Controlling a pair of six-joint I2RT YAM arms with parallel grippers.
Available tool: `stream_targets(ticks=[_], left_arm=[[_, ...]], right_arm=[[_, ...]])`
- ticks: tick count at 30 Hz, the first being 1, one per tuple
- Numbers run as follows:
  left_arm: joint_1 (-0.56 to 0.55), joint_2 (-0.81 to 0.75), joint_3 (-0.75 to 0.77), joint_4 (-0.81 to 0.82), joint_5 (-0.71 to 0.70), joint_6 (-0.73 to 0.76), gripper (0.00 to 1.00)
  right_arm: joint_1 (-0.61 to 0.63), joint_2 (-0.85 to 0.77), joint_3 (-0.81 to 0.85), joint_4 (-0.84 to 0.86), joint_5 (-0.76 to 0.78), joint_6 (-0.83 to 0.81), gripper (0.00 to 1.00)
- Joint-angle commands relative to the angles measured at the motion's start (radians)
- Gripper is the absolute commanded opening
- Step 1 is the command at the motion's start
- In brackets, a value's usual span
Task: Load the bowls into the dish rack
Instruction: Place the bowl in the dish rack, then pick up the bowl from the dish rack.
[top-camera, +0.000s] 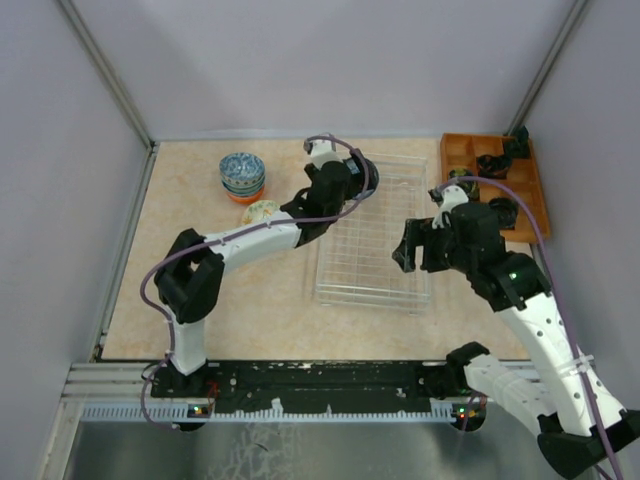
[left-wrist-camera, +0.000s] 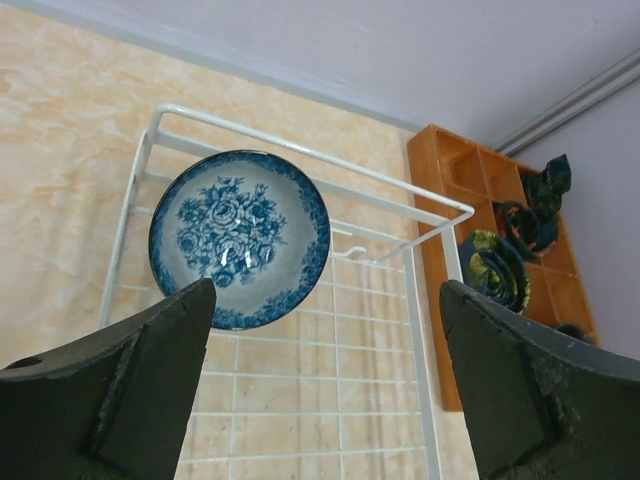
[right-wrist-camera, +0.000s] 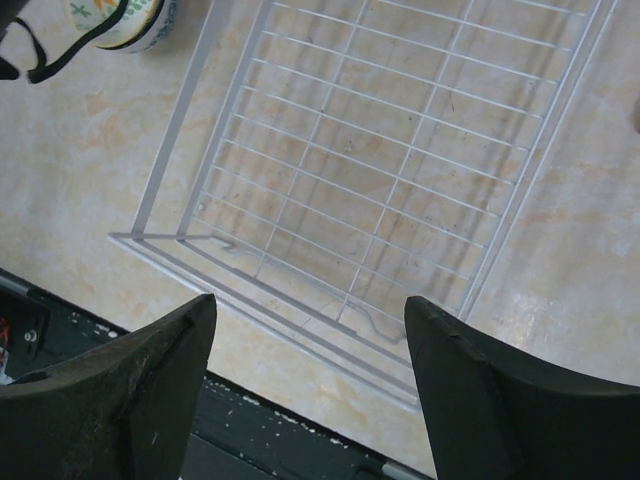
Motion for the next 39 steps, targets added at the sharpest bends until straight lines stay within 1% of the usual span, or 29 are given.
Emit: stream_targets(ticks=[1,3,5,6,7,11,15,21,25,28,34,39], left_arm=[[0.014,-0.092,0.008,-0.163,0.071,0.054,0.99],[0.033,-0.102,0.023,-0.204,0.129,0.062,0.99],[0.053,-0.094,0.068,-0.261,0.184,0.069,0.99],[0.058,-0.083,0.100,-0.296,0.208,0.079,0.99],[0.063,-0.049,0.187,-0.388,0.246,0.098,0.99],[0.066,0.003,0.278,-0.468,0.307,0.115,0.99],[0.068,0.087,0.409,-0.557,0.367,0.141,0.99],[0.064,0.209,0.560,-0.629,0.381,0.151,0.97],[0.064,0.310,0.678,-0.674,0.375,0.134,0.94],[0.064,0.368,0.733,-0.686,0.378,0.115,0.91],[0.065,0.418,0.736,-0.666,0.327,0.083,0.87],[0.070,0.447,0.736,-0.634,0.309,0.068,0.81]], right_arm=[[0.012,0.044,0.064,0.075,0.024,0.010,0.77],[0.012,0.072,0.074,0.095,0.018,0.017,0.77],[0.012,0.091,0.078,0.113,0.019,0.021,0.77],[0.012,0.104,0.082,0.119,0.025,0.022,0.77],[0.012,0.130,0.094,0.132,0.044,0.022,0.76],[0.010,0.184,0.130,0.153,0.058,0.024,0.76],[0.010,0.210,0.156,0.156,0.067,0.023,0.76],[-0.010,0.187,0.154,0.141,0.086,0.015,0.76],[-0.051,0.170,0.123,0.148,0.062,0.011,0.76],[-0.085,0.157,0.096,0.158,0.039,0.012,0.76],[-0.093,0.138,0.075,0.166,0.020,0.016,0.76],[-0.094,0.134,0.064,0.174,0.008,0.019,0.75]])
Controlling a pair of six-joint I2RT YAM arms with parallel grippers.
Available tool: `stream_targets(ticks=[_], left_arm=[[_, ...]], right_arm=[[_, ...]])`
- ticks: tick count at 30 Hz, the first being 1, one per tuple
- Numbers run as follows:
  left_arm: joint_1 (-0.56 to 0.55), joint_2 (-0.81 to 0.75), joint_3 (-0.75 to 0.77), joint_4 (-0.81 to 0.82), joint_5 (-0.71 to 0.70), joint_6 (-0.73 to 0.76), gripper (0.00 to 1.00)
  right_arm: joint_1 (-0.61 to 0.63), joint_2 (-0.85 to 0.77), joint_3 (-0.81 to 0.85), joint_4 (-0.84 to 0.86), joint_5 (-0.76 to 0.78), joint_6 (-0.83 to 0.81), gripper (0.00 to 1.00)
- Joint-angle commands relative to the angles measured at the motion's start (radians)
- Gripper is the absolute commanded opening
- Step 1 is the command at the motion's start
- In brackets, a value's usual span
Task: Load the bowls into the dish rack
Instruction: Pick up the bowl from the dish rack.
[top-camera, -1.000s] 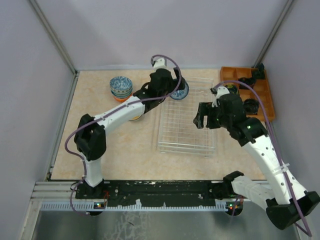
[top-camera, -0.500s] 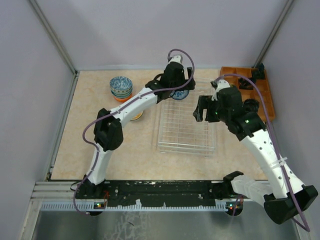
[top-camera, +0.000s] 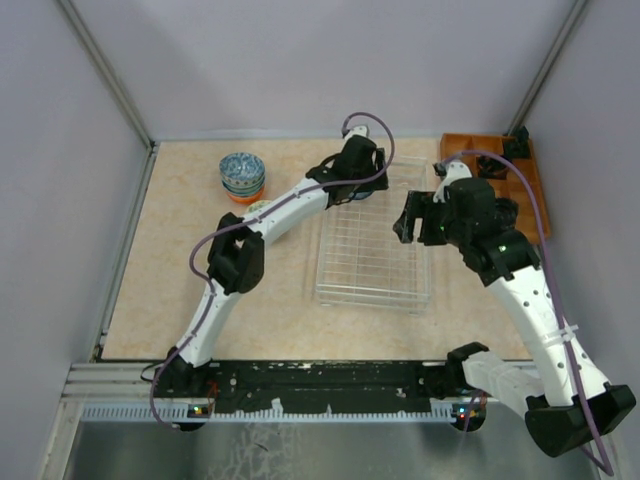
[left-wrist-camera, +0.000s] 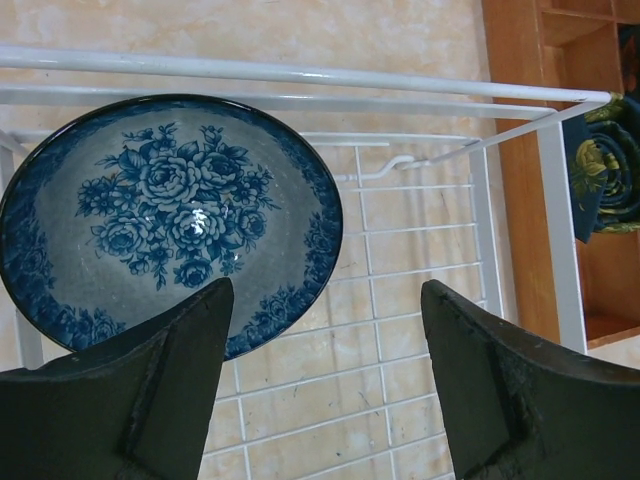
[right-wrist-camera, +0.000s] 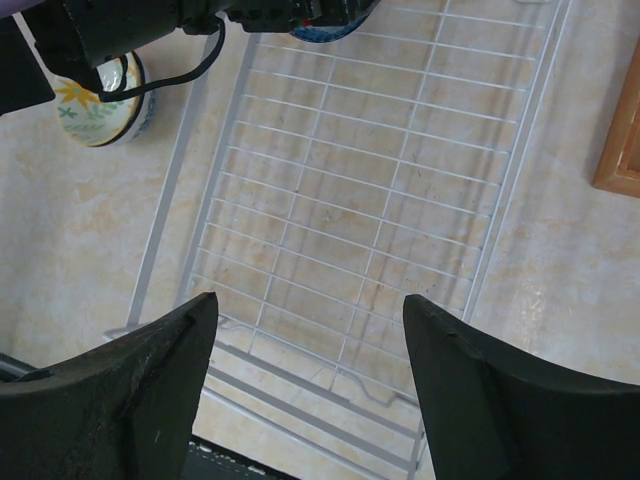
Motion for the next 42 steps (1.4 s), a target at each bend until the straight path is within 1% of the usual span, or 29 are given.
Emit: stream_targets(ticks=[1,6,14,18,20,25,29,31,32,38,42], left_arm=[[0.003,0.032,0.041,0.035,-0.027,-0.024,0.80],[0.004,0.055,0.040,0.064,-0.035,-0.035,0.73],[0.003,0.081,0.042,0.108,-0.033,-0.036,0.69],[0.004,0.100,0.062,0.110,-0.049,-0.031,0.64],[0.003,0.109,0.077,0.103,-0.060,-0.030,0.58],[0.003,0.111,0.079,0.099,-0.078,-0.032,0.34],[0.002,0.099,0.071,0.097,-0.084,-0.034,0.19],[0.002,0.085,0.057,0.101,-0.088,-0.036,0.04],[0.002,0.071,0.041,0.104,-0.090,-0.036,0.00],[-0.001,-0.004,-0.041,0.131,-0.099,-0.033,0.00],[-0.008,-0.080,-0.128,0.163,-0.090,-0.022,0.00]], right_arm=[[-0.008,-0.028,-0.018,0.050,-0.024,-0.003,0.75],[-0.008,-0.035,-0.028,0.055,-0.034,0.003,0.75],[-0.008,-0.047,-0.055,0.065,-0.049,0.009,0.75],[-0.008,-0.047,-0.066,0.071,-0.053,0.011,0.75],[-0.008,-0.049,-0.071,0.074,-0.055,0.010,0.75],[-0.008,-0.054,-0.084,0.081,-0.064,0.013,0.75],[-0.008,-0.055,-0.090,0.084,-0.068,0.013,0.75],[-0.008,-0.058,-0.095,0.088,-0.072,0.013,0.75],[-0.008,-0.059,-0.096,0.088,-0.071,0.014,0.75],[-0.008,-0.062,-0.101,0.089,-0.077,0.014,0.75],[-0.008,-0.063,-0.095,0.087,-0.079,0.014,0.75]])
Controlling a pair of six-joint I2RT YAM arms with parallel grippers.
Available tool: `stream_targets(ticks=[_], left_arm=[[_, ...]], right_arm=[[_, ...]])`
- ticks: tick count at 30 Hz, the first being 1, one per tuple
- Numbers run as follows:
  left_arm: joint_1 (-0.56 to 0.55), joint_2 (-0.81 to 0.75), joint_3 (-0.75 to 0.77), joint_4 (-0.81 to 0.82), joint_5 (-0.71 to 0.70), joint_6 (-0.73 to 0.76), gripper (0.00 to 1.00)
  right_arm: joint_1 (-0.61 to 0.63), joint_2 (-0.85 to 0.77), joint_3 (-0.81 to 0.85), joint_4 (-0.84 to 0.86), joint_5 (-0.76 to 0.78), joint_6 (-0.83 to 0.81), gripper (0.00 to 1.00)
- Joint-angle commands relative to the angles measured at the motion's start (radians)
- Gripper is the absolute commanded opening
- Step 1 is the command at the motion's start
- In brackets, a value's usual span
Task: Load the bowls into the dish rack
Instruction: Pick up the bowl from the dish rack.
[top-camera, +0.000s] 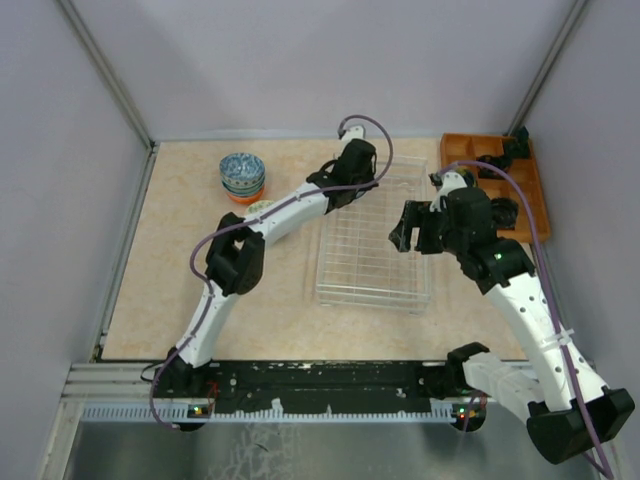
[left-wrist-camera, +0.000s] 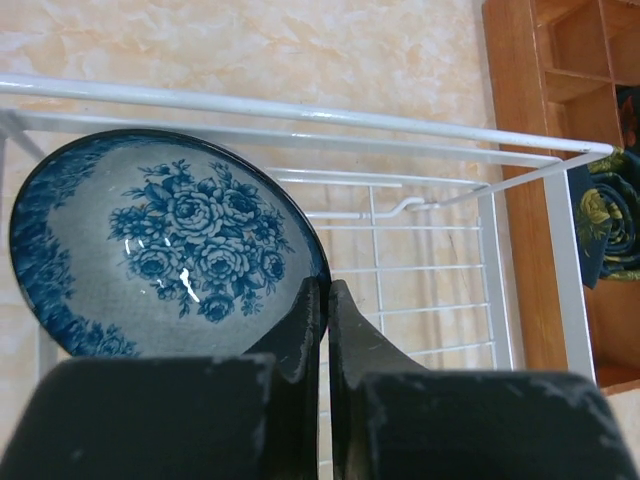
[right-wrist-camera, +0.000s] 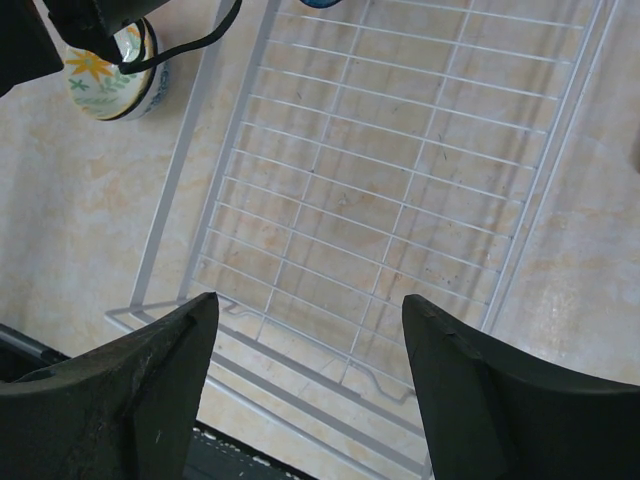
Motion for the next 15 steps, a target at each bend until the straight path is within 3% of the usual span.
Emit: stream_targets(ticks=[1,11,15], left_arm=[[-0.006,-0.103,-0.087,0.038,0.012,0.004,0.00],[-0.006,-0.245,-0.227,0.065,0.129,0.046,0.00],[-0.005,-0.342,-0.349,0.121,0.161,0.029,0.00]], right_arm=[[-0.008,-0.023,0.005,0.036,-0.017,0.004,0.75],[-0.008,-0.030,0.017,0.026,-0.035,0.005,0.74],[-0.008,-0.036,0.023,0.020,-0.041,0.007,0.74]])
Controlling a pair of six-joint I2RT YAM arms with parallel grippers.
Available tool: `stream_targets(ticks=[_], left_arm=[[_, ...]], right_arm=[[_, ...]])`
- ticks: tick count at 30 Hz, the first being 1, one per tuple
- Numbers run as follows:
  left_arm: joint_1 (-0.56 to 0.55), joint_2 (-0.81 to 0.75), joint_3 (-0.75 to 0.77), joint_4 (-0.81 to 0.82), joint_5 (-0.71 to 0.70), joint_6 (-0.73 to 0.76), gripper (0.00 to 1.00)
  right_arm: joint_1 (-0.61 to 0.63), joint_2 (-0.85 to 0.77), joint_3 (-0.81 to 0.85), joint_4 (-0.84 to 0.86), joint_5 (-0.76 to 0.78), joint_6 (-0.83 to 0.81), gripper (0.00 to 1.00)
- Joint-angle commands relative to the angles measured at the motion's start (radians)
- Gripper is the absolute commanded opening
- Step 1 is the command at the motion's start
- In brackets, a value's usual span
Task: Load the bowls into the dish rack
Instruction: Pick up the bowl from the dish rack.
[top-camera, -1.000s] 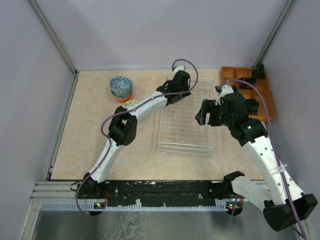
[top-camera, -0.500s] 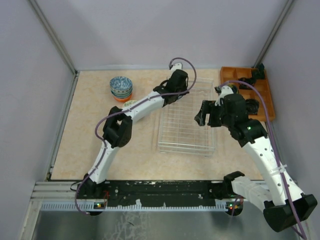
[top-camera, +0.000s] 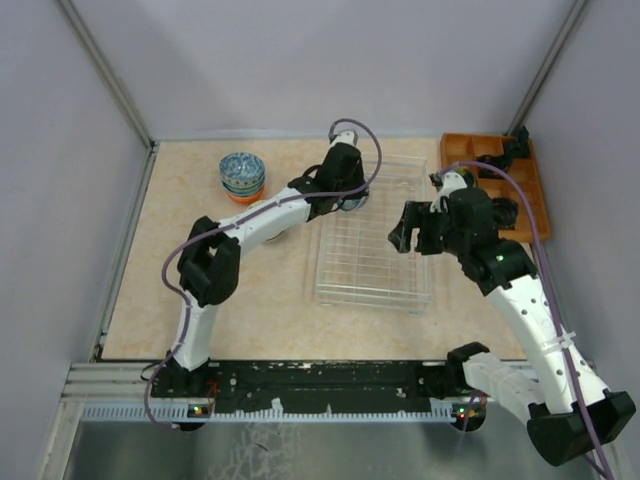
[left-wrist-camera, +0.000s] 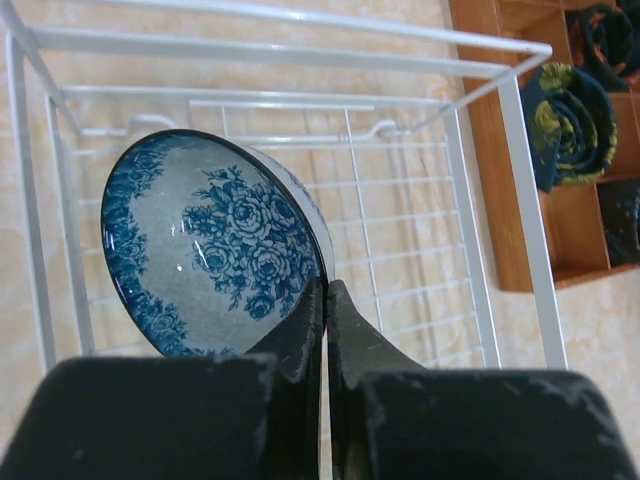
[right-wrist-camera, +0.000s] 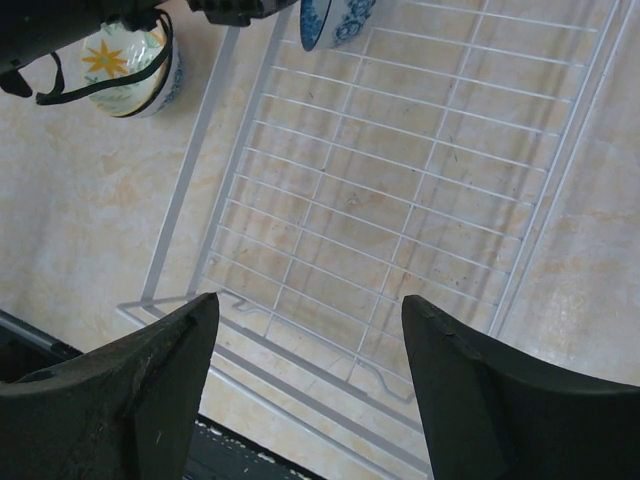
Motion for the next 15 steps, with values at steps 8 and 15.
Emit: stream_targets(ticks=[8,15], left_arm=[[-0.004,-0.254,-0.253,0.185,0.183,-0.041,0.00],[-0.004,-0.274,-0.302,0.246,0.286,-0.066,0.00]], right_arm=[[-0.008,-0.048,0.019,0.011,-0.030,0.010,0.74],[-0.008,-0.063,0.027,-0.006,-0.030,0.011,0.74]])
